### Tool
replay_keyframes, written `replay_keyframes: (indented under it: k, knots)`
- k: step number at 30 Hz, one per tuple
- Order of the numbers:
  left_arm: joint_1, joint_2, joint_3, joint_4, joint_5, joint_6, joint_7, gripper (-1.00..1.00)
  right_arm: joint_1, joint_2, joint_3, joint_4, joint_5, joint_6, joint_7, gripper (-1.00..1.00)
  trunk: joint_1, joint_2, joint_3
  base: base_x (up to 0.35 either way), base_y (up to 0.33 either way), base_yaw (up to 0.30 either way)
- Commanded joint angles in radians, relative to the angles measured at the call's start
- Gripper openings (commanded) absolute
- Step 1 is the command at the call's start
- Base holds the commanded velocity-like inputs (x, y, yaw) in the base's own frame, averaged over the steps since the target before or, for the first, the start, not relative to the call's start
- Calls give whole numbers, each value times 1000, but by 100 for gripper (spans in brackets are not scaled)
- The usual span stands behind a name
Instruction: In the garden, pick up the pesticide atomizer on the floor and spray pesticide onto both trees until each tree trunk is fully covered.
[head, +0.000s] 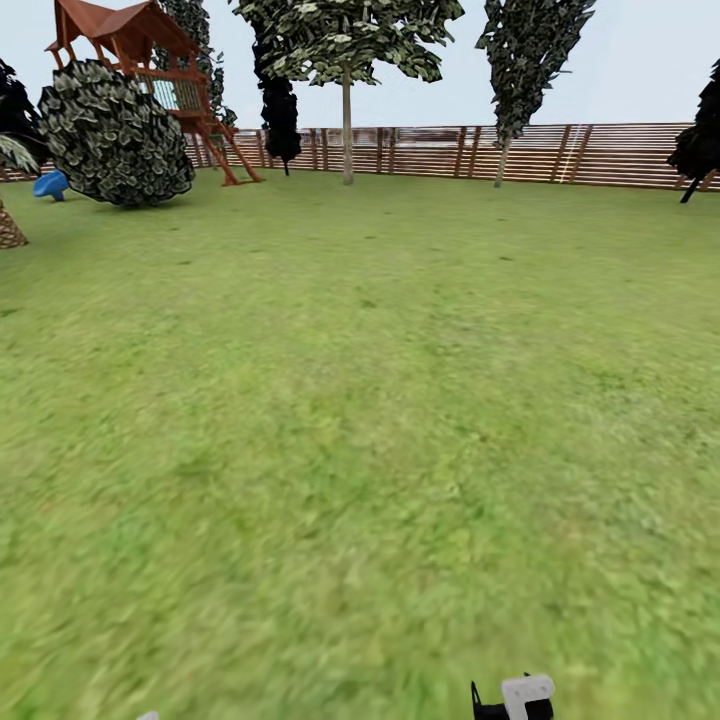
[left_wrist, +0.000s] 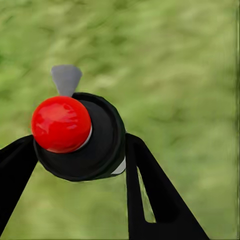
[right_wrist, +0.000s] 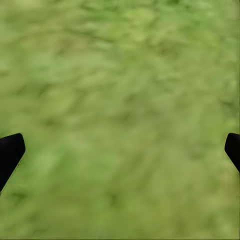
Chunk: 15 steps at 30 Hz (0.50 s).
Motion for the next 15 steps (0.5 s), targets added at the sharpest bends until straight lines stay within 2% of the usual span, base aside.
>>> replay_keyframes:
  k: [1, 15]
  knots:
    - [0, 0, 0, 0, 0, 0, 0, -100, 0, 0, 0, 0, 0, 0, 0, 100, 0, 0, 0, 339, 0, 0]
    - [0, -1, 0, 0, 0, 0, 0, -100, 0, 0, 0, 0, 1, 0, 0, 100, 0, 0, 0, 340, 0, 0]
